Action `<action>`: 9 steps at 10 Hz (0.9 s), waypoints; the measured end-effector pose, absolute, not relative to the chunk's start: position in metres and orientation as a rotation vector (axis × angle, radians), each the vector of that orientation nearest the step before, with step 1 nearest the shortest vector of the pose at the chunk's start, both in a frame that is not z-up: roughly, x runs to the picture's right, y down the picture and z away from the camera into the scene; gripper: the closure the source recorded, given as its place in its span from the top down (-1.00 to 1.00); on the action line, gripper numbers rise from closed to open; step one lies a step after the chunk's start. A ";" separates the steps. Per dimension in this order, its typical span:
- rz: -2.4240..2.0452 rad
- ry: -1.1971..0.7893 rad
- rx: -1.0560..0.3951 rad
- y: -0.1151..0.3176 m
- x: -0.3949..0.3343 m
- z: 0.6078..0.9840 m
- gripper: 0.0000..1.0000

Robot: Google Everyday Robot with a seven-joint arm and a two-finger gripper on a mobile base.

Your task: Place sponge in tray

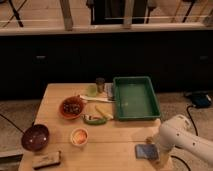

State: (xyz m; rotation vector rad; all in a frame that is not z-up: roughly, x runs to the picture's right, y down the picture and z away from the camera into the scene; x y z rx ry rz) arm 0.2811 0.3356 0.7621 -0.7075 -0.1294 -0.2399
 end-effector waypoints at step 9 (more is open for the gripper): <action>-0.314 -0.205 -0.633 0.336 0.250 0.753 0.38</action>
